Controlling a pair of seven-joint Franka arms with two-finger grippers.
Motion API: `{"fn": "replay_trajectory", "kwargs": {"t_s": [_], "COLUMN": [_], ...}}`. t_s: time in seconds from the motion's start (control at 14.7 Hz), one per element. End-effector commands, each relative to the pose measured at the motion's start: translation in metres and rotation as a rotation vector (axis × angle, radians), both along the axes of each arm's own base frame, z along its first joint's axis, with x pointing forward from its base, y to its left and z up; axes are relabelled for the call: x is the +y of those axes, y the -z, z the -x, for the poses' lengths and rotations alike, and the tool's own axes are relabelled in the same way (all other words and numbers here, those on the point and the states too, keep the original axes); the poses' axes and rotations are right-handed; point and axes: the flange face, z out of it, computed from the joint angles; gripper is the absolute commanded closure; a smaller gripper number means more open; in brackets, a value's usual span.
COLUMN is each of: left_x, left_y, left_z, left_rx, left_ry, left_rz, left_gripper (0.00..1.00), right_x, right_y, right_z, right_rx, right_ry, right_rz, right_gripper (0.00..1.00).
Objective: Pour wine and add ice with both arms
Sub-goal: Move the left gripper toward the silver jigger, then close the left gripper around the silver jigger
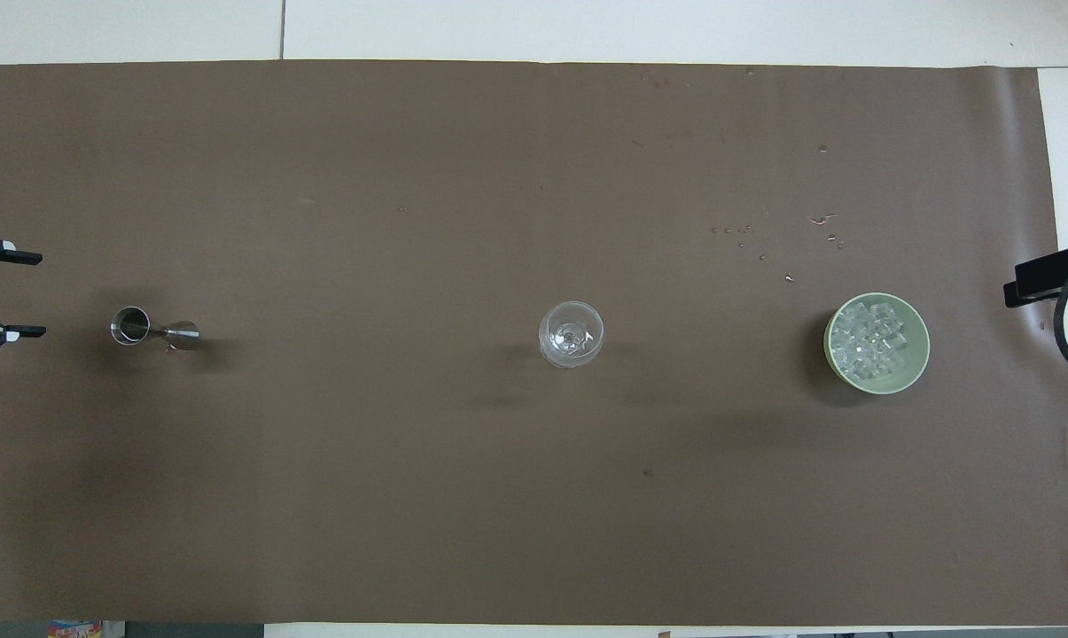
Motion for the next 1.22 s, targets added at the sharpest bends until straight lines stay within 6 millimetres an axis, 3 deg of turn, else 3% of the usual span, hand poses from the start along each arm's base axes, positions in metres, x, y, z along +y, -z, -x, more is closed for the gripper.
{"fn": "replay_trajectory", "kwargs": {"t_s": [0.0, 0.2, 0.54, 0.75, 1.02, 1.16], "left_x": [0.004, 0.014, -0.021, -0.036, -0.076, -0.08], "left_y": [0.028, 0.052, 0.088, 0.102, 0.115, 0.115], "left_z": [0.051, 0.09, 0.143, 0.143, 0.132, 0.128], "left_rx": [0.005, -0.047, -0.233, -0.26, -0.278, -0.292], "left_ry": [-0.109, -0.144, -0.269, -0.379, -0.467, -0.498], "left_rz": [0.032, 0.14, 0.3, 0.32, 0.336, 0.335], "left_gripper": [0.0, 0.0, 0.0, 0.0, 0.0, 0.0], "right_x": [0.0, 0.0, 0.0, 0.0, 0.0, 0.0], "right_y": [0.0, 0.0, 0.0, 0.0, 0.0, 0.0], "right_z": [0.003, 0.003, 0.003, 0.003, 0.003, 0.003], "right_rx": [-0.005, -0.005, -0.005, -0.005, -0.005, -0.005], "right_ry": [0.015, 0.017, 0.015, 0.017, 0.017, 0.017], "right_rz": [-0.015, -0.015, -0.015, -0.015, -0.015, -0.015], "right_gripper": [0.0, 0.0, 0.0, 0.0, 0.0, 0.0]}}
